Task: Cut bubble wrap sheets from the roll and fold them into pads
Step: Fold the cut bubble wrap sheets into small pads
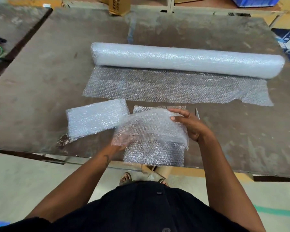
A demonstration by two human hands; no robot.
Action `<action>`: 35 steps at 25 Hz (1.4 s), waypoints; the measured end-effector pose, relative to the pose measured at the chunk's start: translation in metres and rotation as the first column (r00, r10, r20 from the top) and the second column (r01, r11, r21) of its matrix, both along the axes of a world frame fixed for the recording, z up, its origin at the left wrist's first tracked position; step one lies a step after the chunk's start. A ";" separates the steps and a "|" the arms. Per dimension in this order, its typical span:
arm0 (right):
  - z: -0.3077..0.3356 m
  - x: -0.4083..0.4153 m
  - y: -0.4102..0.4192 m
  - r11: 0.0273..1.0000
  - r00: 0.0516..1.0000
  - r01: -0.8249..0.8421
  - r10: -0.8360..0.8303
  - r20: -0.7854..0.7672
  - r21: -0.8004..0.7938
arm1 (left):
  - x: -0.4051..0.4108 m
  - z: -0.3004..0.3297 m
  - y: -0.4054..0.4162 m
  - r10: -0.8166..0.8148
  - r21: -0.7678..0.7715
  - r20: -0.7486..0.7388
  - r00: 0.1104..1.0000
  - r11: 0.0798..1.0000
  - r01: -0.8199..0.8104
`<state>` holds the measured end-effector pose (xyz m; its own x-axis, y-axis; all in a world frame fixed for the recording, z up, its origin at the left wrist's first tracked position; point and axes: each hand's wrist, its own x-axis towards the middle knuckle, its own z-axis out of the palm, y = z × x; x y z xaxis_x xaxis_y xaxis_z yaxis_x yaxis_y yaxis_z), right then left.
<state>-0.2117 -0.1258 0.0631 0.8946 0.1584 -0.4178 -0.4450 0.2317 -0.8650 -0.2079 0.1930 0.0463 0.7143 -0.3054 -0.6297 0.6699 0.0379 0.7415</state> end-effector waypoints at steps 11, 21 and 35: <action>-0.012 0.046 0.053 0.995 0.994 0.069 -0.075 -0.080 -0.075 | 0.048 0.021 0.076 0.043 0.218 0.267 0.963 0.970 -0.103; -0.036 0.138 0.180 0.917 0.964 0.262 -0.261 0.042 -0.301 | 0.103 -0.016 0.181 0.355 0.292 0.477 0.804 0.799 -0.526; -0.062 0.129 0.316 0.228 0.797 0.294 0.479 0.369 -0.928 | 0.121 -0.046 0.197 -0.553 0.785 0.613 0.564 0.344 -0.516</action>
